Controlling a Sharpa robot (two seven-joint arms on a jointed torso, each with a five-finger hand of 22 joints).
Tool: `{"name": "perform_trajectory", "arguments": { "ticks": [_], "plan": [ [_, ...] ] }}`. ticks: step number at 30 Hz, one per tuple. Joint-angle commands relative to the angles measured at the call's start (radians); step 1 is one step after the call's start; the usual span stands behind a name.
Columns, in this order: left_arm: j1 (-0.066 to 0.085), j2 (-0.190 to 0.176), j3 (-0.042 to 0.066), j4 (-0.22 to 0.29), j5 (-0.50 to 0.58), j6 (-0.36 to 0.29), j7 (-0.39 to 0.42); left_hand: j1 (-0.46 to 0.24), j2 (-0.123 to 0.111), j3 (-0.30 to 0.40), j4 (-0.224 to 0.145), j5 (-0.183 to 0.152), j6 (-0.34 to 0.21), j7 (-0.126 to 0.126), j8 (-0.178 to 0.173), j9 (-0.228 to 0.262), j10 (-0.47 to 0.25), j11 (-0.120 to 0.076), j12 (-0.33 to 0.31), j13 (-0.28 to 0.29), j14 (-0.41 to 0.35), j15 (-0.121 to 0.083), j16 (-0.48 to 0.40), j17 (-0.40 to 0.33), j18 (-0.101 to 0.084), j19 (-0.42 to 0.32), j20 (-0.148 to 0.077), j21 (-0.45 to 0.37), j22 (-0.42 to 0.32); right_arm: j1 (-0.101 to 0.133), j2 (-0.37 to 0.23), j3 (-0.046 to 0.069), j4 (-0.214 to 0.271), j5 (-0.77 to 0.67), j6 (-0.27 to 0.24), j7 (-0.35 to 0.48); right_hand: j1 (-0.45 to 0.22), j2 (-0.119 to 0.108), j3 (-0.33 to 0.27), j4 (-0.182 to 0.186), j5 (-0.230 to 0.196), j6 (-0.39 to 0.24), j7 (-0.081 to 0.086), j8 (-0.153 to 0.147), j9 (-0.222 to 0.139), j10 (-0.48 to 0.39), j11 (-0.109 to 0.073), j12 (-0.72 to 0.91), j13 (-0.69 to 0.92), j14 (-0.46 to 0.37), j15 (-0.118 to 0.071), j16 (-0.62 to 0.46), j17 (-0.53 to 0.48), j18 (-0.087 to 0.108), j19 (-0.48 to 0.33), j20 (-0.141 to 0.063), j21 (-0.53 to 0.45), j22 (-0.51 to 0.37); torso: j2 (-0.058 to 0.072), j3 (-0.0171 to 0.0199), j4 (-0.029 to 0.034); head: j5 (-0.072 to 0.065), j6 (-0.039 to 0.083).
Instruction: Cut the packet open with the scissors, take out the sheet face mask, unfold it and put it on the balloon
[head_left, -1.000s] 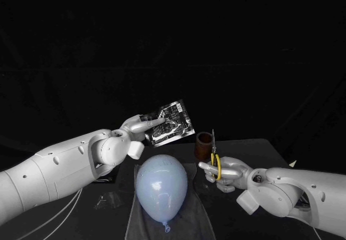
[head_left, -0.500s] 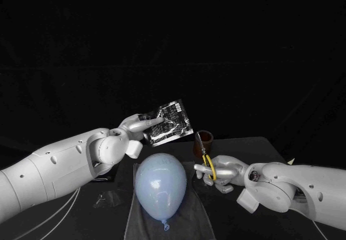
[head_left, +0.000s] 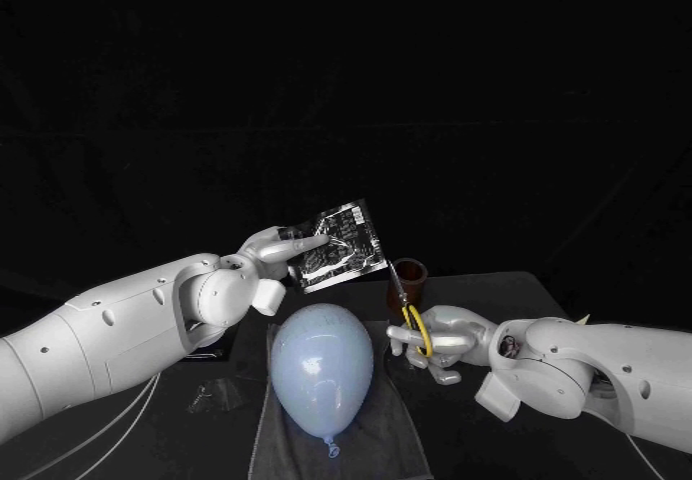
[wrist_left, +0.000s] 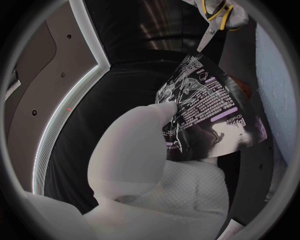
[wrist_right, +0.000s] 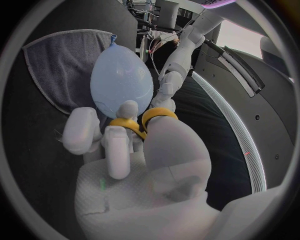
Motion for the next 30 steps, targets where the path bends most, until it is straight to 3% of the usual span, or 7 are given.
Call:
{"name": "perform_trajectory", "arguments": {
  "ticks": [1,2,6,12,17,26,30],
  "plan": [
    [0.002,0.0,0.001,0.0,-0.007,0.004,0.003,-0.003,0.011,0.004,-0.001,0.004,0.007,0.003,0.006,0.031,0.005,0.001,0.003,0.002,0.007,-0.003,-0.005,0.001,0.013,0.005,0.0,0.005,-0.002,0.002,-0.004,0.001,0.002,-0.007,0.022,0.012,-0.048,-0.035,0.001,0.007,-0.004,-0.123,0.042,-0.053,-0.03,0.204,0.0,0.787,0.16,0.073,0.019,-0.012,0.172,0.007,-0.01,0.01,-0.025,-0.014,0.0,-0.0011,0.0007,-0.002,-0.002],
    [0.002,0.0,0.001,0.0,-0.007,0.004,0.003,-0.003,0.011,0.004,-0.001,0.004,0.007,0.003,0.006,0.031,0.005,0.001,0.003,0.002,0.007,-0.003,-0.005,0.001,0.013,0.005,0.0,0.005,-0.002,0.003,-0.006,0.002,0.002,-0.006,0.022,0.013,-0.079,-0.086,0.076,0.011,0.0,-0.141,0.057,-0.075,-0.055,0.202,0.009,0.775,0.153,0.074,0.031,-0.012,0.172,0.009,-0.009,0.02,-0.031,-0.017,0.0,-0.0005,0.0014,-0.002,-0.002],
    [0.001,0.0,0.001,-0.003,-0.005,0.003,0.005,-0.003,0.011,0.006,-0.003,0.004,0.007,0.003,0.007,0.032,0.005,0.001,0.004,0.002,0.007,-0.003,-0.005,0.001,0.013,0.006,-0.001,0.005,-0.002,0.004,-0.008,0.002,0.002,-0.004,0.028,0.01,-0.128,-0.175,0.21,0.011,-0.003,-0.181,0.073,-0.107,-0.095,0.194,0.022,0.746,0.14,0.073,0.042,-0.013,0.172,0.013,-0.015,0.033,-0.054,-0.03,0.0,-0.0001,0.0005,-0.002,-0.002],
    [0.001,-0.005,0.001,0.0,0.004,0.004,0.009,-0.003,0.01,0.007,-0.004,0.004,0.007,0.003,0.007,0.032,0.006,0.001,0.004,0.002,0.007,-0.003,-0.005,0.001,0.013,0.006,-0.001,0.005,-0.002,0.005,-0.01,0.001,0.0,-0.003,0.044,0.005,-0.154,-0.3,0.2,0.017,0.004,-0.293,0.096,-0.15,-0.135,0.091,0.045,0.465,0.005,0.048,0.059,-0.059,0.118,0.029,-0.057,0.045,-0.152,-0.085,0.0,0.0,-0.0017,0.0,-0.003],
    [0.001,-0.009,0.002,0.0,0.01,0.001,0.013,-0.004,0.01,0.008,-0.005,0.004,0.007,0.003,0.007,0.033,0.006,0.001,0.004,0.002,0.008,-0.003,-0.005,0.001,0.013,0.006,-0.001,0.005,-0.002,0.005,-0.009,0.001,-0.001,-0.006,0.055,0.001,-0.144,-0.329,0.174,0.016,0.017,-0.42,0.093,-0.174,-0.17,-0.09,0.042,-0.085,-0.317,0.029,0.057,-0.106,0.058,0.029,-0.05,0.047,-0.148,-0.083,0.0,0.0004,0.0004,-0.002,-0.004],
    [0.001,0.004,0.002,-0.018,0.014,0.0,0.015,-0.004,0.011,0.008,-0.005,0.003,0.008,0.003,0.008,0.033,0.007,0.001,0.004,0.002,0.008,-0.003,-0.005,0.001,0.013,0.007,-0.001,0.005,-0.002,0.005,-0.008,0.001,0.004,-0.022,0.06,-0.008,-0.117,-0.347,0.16,0.018,0.032,-0.547,0.109,-0.135,-0.177,-0.109,0.052,-0.316,-0.546,0.048,0.063,-0.07,0.087,0.016,-0.016,0.05,-0.077,-0.04,0.0,-0.0003,-0.0007,0.0,-0.004],
    [0.001,0.015,0.002,-0.028,0.017,-0.001,0.016,-0.004,0.011,0.008,-0.005,0.003,0.008,0.003,0.008,0.033,0.007,0.001,0.004,0.002,0.008,-0.003,-0.005,0.001,0.013,0.007,-0.001,0.005,-0.002,0.005,-0.006,0.001,0.005,-0.028,0.06,-0.016,-0.11,-0.34,0.168,0.018,0.027,-0.542,0.106,-0.103,-0.173,-0.078,0.052,-0.335,-0.583,0.056,0.064,-0.054,0.103,0.009,0.001,0.051,-0.036,-0.015,0.0,0.0005,-0.0001,0.002,-0.006]
  ]
}}
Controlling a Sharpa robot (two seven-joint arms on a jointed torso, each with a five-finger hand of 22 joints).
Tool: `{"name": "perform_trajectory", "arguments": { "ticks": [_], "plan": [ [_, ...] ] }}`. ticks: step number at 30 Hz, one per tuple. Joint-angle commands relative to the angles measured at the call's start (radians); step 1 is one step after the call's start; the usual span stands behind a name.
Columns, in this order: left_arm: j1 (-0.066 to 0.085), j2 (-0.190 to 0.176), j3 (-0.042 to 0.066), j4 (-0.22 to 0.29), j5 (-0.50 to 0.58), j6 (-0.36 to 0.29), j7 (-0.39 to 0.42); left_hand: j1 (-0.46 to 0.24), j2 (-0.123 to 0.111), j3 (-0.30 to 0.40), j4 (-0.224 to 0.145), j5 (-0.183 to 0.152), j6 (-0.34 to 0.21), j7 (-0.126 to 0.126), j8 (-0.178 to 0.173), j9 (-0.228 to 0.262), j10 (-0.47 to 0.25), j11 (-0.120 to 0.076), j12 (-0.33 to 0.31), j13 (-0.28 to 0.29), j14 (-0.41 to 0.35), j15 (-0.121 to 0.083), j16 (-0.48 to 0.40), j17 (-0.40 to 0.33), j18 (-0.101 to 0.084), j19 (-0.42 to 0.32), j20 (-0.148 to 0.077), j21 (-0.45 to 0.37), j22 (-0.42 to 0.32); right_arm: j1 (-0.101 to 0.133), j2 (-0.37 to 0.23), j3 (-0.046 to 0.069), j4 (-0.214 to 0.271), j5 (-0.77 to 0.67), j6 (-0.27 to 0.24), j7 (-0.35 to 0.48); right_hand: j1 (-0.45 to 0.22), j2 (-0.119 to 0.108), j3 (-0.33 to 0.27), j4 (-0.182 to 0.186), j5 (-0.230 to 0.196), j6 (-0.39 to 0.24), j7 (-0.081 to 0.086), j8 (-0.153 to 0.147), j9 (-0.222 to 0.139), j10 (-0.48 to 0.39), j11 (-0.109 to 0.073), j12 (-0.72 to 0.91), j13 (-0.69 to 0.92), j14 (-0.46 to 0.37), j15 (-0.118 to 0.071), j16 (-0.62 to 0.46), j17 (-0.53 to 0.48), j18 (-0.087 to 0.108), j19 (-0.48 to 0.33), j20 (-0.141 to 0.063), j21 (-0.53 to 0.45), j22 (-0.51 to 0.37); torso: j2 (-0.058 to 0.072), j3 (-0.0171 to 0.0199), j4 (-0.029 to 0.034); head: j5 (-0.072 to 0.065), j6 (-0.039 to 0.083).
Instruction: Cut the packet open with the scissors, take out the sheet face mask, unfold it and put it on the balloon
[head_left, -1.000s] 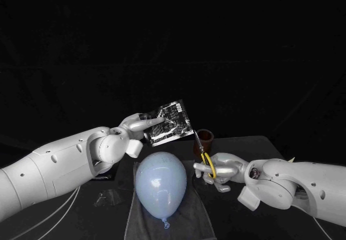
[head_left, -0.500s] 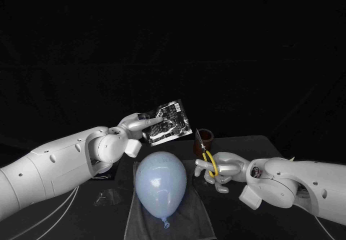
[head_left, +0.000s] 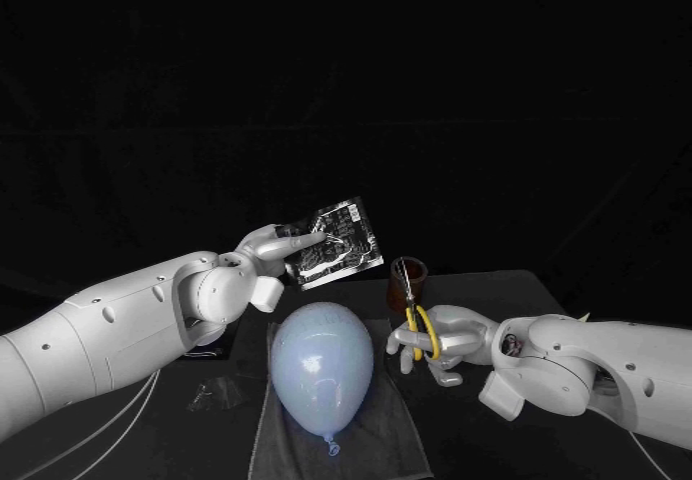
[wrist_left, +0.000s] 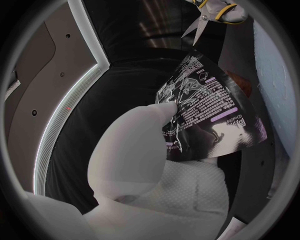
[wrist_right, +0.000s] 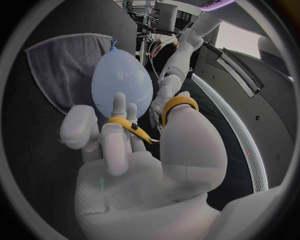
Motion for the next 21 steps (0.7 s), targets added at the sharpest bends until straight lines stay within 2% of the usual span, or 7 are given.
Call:
{"name": "perform_trajectory", "arguments": {
  "ticks": [1,7,13,21],
  "plan": [
    [0.001,0.009,0.002,-0.007,0.014,0.001,0.014,-0.001,0.006,0.006,-0.002,0.003,0.006,0.001,0.004,0.033,0.007,0.0,0.005,0.001,0.003,-0.001,-0.005,0.001,0.015,0.007,-0.001,0.005,-0.001,0.001,0.003,0.001,0.003,-0.021,0.023,-0.009,0.017,0.009,0.003,0.0,-0.001,-0.504,0.132,0.014,0.002,0.025,-0.001,-0.006,-0.013,0.057,0.008,0.004,0.103,-0.017,0.009,0.0,0.009,0.007,0.0,0.0004,0.0,0.002,-0.001],
    [0.002,0.023,0.003,-0.018,0.02,0.0,0.013,-0.002,0.006,0.008,-0.004,0.003,0.006,0.0,0.005,0.034,0.008,0.0,0.005,0.001,0.004,-0.001,-0.005,0.001,0.015,0.008,-0.002,0.005,-0.001,0.001,0.011,0.001,0.002,-0.034,0.024,-0.018,0.019,0.008,0.004,0.0,-0.003,-0.504,0.132,0.024,0.001,0.031,0.0,-0.012,-0.024,0.058,0.008,0.006,0.105,-0.017,0.011,0.001,0.015,0.012,0.0,0.0001,-0.0009,0.002,-0.001],
    [0.004,0.031,0.004,-0.015,0.019,0.002,0.007,-0.002,0.006,0.008,-0.004,0.003,0.006,0.0,0.005,0.034,0.008,0.0,0.005,0.001,0.004,-0.001,-0.005,0.001,0.015,0.008,-0.002,0.005,-0.001,0.001,0.019,0.001,-0.002,-0.041,0.021,-0.025,0.018,0.007,0.002,0.001,-0.003,-0.506,0.133,0.028,0.0,0.033,0.0,-0.016,-0.029,0.057,0.008,0.006,0.103,-0.018,0.012,0.001,0.018,0.014,0.0,0.0008,0.0013,0.002,-0.003],
    [0.007,0.04,0.005,-0.012,0.007,0.005,-0.006,-0.003,0.005,0.01,-0.006,0.003,0.006,0.0,0.005,0.034,0.008,0.0,0.005,0.001,0.004,-0.001,-0.005,0.001,0.015,0.008,-0.002,0.005,-0.002,0.001,0.023,0.001,-0.004,-0.046,0.017,-0.031,0.018,0.011,0.005,0.0,-0.003,-0.505,0.132,0.036,-0.001,0.04,-0.001,-0.018,-0.036,0.057,0.008,0.006,0.102,-0.018,0.013,0.001,0.022,0.016,0.0,0.0002,-0.0004,0.002,-0.005]
  ]
}}
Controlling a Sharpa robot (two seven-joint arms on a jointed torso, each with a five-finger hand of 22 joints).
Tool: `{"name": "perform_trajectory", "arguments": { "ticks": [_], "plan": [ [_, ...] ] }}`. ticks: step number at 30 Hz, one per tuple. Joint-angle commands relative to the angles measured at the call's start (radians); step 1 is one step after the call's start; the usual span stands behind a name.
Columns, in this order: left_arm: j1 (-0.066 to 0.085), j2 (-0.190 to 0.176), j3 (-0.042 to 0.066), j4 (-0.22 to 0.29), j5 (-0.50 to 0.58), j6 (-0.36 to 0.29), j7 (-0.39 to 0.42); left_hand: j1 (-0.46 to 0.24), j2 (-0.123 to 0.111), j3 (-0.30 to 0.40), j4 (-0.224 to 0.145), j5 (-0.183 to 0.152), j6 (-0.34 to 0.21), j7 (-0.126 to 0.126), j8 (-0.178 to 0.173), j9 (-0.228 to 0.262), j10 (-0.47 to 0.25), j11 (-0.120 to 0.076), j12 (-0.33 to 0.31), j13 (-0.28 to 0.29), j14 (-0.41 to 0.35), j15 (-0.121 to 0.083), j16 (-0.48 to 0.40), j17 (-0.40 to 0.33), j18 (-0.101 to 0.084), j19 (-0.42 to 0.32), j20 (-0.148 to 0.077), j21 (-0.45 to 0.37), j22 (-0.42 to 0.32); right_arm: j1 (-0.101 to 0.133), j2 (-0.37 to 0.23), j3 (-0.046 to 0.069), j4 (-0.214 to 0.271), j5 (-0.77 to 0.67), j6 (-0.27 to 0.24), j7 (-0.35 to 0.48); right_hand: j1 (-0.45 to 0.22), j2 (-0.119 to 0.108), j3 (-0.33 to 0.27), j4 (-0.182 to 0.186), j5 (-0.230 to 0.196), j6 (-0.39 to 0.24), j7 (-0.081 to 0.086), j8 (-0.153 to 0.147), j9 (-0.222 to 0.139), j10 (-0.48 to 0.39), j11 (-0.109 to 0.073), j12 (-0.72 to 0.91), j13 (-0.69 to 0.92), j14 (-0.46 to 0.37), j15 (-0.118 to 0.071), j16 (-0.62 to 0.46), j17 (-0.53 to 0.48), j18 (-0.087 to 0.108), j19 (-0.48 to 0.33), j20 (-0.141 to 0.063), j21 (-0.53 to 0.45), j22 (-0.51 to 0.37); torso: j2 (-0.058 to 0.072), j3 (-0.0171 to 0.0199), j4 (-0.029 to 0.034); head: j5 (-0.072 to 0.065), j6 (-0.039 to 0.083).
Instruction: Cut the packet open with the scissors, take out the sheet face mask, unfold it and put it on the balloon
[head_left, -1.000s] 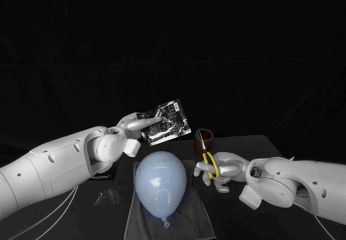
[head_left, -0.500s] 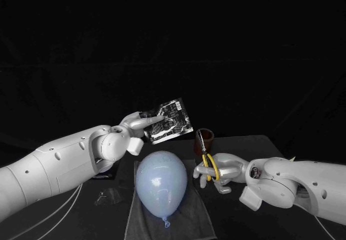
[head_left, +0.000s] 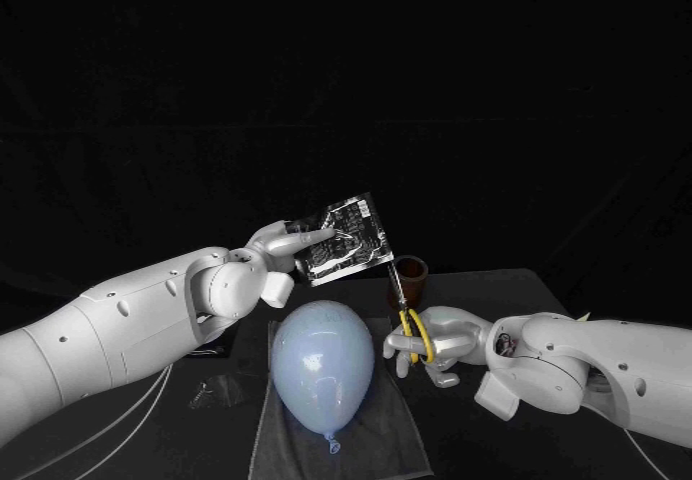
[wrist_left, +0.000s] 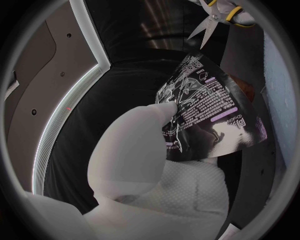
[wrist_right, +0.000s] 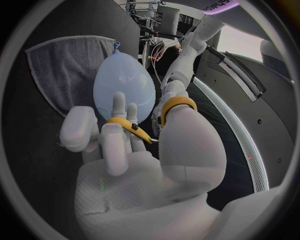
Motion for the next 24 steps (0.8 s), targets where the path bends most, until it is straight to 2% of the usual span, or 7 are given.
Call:
{"name": "perform_trajectory", "arguments": {
  "ticks": [1,7,24],
  "plan": [
    [0.004,0.005,0.002,0.003,-0.005,0.007,-0.004,0.0,0.008,0.005,-0.001,0.006,0.008,0.002,0.003,0.034,0.007,0.001,0.005,0.001,0.004,-0.002,-0.005,0.002,0.015,0.008,-0.002,0.005,-0.001,0.001,0.001,0.001,0.0,-0.016,0.011,-0.005,0.008,0.0,0.005,0.0,-0.003,-0.505,0.132,0.007,-0.001,0.019,-0.008,-0.004,-0.002,0.057,0.008,0.006,0.102,-0.017,0.006,0.001,0.007,-0.001,0.0,-0.0003,-0.0007,0.0,-0.001],
    [0.007,0.009,0.002,0.003,-0.026,0.01,-0.023,0.0,0.008,0.007,-0.003,0.005,0.008,0.002,0.003,0.035,0.008,0.001,0.005,0.001,0.005,-0.002,-0.005,0.002,0.015,0.008,-0.002,0.005,-0.002,0.001,0.001,0.001,0.002,-0.018,0.006,-0.007,0.008,0.008,0.011,0.0,-0.006,-0.503,0.131,0.015,-0.002,0.025,-0.008,-0.007,-0.008,0.057,0.008,0.007,0.103,-0.018,0.007,0.001,0.012,0.002,0.0,0.0006,0.0002,-0.001,-0.002],
    [0.009,0.01,0.002,0.014,-0.078,0.04,-0.074,-0.001,0.007,0.009,-0.006,0.006,0.009,0.002,0.003,0.036,0.008,0.0,0.005,0.001,0.005,-0.002,-0.006,0.002,0.015,0.009,-0.003,0.005,-0.002,0.003,0.0,0.002,0.003,-0.017,-0.009,-0.001,0.01,0.033,0.032,-0.001,-0.018,-0.493,0.128,0.041,-0.011,0.042,-0.011,-0.013,-0.023,0.056,0.006,0.007,0.101,-0.018,0.008,0.0,0.018,0.007,0.0,-0.0007,0.0008,-0.005,-0.002]
  ]
}}
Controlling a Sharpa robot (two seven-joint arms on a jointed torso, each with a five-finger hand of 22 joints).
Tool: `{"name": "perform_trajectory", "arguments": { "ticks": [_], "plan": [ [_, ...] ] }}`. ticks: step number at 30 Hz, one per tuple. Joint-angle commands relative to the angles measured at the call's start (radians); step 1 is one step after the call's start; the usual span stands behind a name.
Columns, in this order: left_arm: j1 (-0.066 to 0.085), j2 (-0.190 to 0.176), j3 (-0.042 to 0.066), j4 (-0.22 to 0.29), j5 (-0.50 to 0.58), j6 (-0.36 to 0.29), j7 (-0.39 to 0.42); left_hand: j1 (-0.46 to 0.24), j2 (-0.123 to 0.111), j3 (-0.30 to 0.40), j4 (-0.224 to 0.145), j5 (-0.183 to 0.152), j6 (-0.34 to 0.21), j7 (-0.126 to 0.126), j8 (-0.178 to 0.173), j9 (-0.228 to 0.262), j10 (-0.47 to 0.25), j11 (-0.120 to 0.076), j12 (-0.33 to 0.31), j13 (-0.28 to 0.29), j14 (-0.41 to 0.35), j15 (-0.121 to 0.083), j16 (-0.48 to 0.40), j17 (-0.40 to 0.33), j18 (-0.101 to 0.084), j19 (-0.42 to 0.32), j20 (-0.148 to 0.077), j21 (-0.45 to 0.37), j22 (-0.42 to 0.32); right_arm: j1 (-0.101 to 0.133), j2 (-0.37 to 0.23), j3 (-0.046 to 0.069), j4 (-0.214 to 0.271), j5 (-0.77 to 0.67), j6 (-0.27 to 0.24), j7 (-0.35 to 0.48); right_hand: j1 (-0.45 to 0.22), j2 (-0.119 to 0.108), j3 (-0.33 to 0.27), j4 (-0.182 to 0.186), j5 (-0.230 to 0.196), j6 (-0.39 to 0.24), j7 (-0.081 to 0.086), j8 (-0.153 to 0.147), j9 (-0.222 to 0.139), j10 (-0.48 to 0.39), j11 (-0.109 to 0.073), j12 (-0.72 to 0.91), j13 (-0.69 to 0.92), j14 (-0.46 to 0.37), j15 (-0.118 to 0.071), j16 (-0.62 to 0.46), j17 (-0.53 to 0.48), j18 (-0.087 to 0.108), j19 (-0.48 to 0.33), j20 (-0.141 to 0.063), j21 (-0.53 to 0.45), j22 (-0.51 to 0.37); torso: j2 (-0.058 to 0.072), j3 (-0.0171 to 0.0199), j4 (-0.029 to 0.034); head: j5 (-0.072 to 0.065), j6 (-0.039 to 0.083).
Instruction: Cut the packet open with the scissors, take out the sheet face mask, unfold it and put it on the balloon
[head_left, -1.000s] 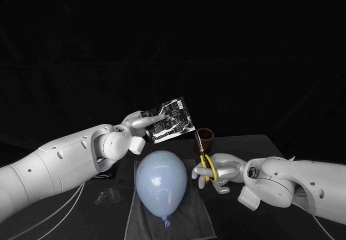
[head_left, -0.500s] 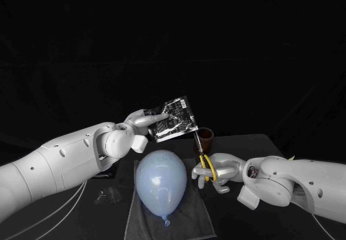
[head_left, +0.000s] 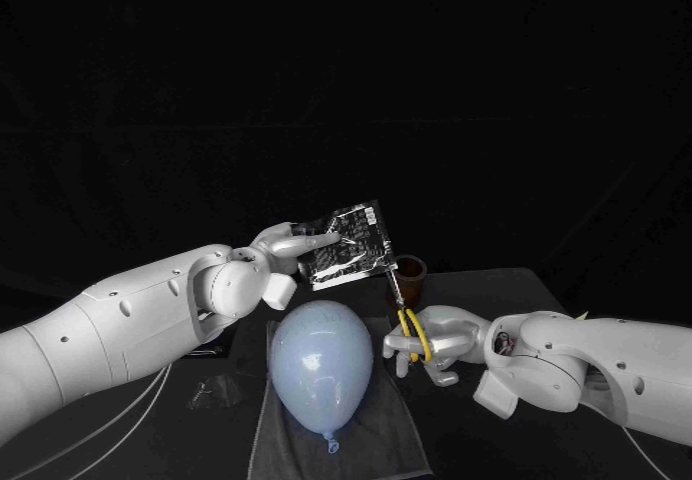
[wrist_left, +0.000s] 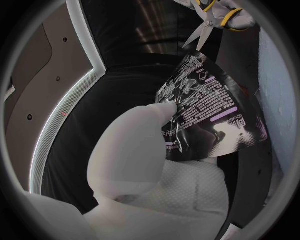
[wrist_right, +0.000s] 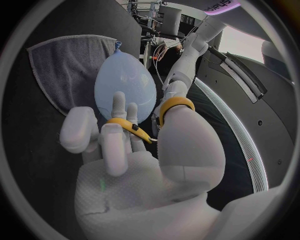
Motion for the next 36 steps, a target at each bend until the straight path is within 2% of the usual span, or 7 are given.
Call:
{"name": "perform_trajectory", "arguments": {
  "ticks": [1,20,36],
  "plan": [
    [0.002,0.002,0.001,0.006,-0.03,0.033,-0.019,0.002,0.01,0.005,-0.002,0.003,0.008,-0.002,0.003,0.036,0.006,0.002,0.003,0.002,0.005,-0.002,-0.006,0.001,0.011,0.005,0.001,0.005,-0.001,0.001,0.001,0.001,0.0,-0.007,-0.003,0.009,-0.002,0.01,0.005,-0.001,-0.004,-0.491,0.126,0.004,-0.002,0.03,-0.016,-0.005,-0.002,0.057,0.006,0.004,0.101,-0.015,0.008,0.0,0.005,0.0,0.0,-0.0007,0.0006,-0.001,-0.001],
    [0.002,-0.003,0.001,0.015,-0.038,0.045,-0.03,0.002,0.01,0.006,-0.003,0.003,0.008,-0.002,0.003,0.036,0.007,0.002,0.003,0.002,0.006,-0.002,-0.006,0.001,0.011,0.006,0.001,0.006,-0.001,0.004,0.001,0.004,-0.008,-0.003,-0.018,0.018,-0.001,0.038,0.026,-0.001,-0.01,-0.479,0.124,0.025,-0.015,0.043,-0.017,-0.007,-0.011,0.057,0.006,0.006,0.101,-0.015,0.008,-0.001,0.008,0.004,0.0,-0.0009,-0.0007,-0.003,-0.002],
    [0.001,-0.004,0.001,0.007,-0.028,0.025,-0.024,0.0,0.01,0.008,-0.004,0.003,0.008,-0.002,0.004,0.037,0.007,0.002,0.004,0.002,0.006,-0.003,-0.006,0.002,0.01,0.007,0.001,0.006,-0.002,0.004,-0.001,0.005,-0.007,-0.004,-0.025,0.023,0.001,0.055,0.038,-0.002,-0.012,-0.466,0.123,0.039,-0.026,0.048,-0.017,-0.009,-0.016,0.057,0.006,0.006,0.099,-0.016,0.009,-0.001,0.011,0.006,0.0,-0.0009,-0.0006,-0.015,0.007]
  ]
}}
